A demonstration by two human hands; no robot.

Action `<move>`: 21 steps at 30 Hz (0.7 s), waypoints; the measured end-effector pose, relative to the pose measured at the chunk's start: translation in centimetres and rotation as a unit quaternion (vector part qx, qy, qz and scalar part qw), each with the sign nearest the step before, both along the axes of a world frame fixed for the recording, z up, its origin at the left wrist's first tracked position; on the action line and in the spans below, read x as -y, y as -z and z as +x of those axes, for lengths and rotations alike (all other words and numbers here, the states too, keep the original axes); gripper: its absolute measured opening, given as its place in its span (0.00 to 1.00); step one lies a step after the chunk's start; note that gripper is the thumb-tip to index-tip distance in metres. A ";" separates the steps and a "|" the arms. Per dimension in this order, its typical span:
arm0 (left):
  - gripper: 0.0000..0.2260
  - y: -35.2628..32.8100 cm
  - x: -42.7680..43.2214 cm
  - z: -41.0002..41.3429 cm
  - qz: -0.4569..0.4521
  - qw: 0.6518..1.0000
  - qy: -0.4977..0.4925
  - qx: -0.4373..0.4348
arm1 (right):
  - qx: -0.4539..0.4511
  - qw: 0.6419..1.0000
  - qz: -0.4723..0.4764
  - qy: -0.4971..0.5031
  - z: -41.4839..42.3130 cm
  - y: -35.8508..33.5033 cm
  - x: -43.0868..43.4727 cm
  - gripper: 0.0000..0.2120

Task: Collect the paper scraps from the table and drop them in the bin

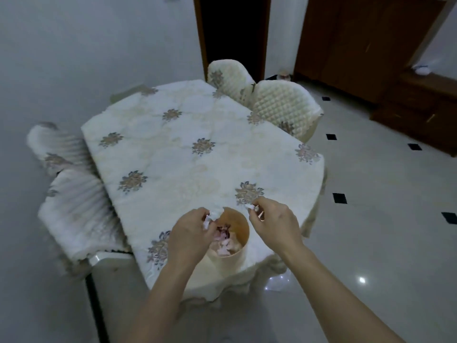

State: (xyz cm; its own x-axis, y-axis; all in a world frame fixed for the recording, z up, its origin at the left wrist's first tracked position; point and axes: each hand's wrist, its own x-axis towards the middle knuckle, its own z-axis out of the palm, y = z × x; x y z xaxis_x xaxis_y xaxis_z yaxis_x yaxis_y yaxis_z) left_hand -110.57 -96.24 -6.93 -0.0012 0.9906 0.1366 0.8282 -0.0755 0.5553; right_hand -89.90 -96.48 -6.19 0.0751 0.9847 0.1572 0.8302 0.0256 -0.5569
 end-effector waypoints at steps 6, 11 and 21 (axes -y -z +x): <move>0.06 0.3 -0.1 -0.8 -0.018 0.999 -0.011 -0.032 | 0.014 0.997 -0.015 -0.068 -3.1 -0.3 -1.0 0.08; 0.11 0.7 -0.8 -0.1 -0.040 0.993 -0.005 -0.107 | 0.033 0.996 -0.027 -0.084 -3.6 -0.3 -1.1 0.09; 0.26 1.8 -0.5 -0.2 -0.016 0.985 0.027 -0.169 | 0.178 0.973 -0.068 -0.131 -2.9 1.7 -1.3 0.16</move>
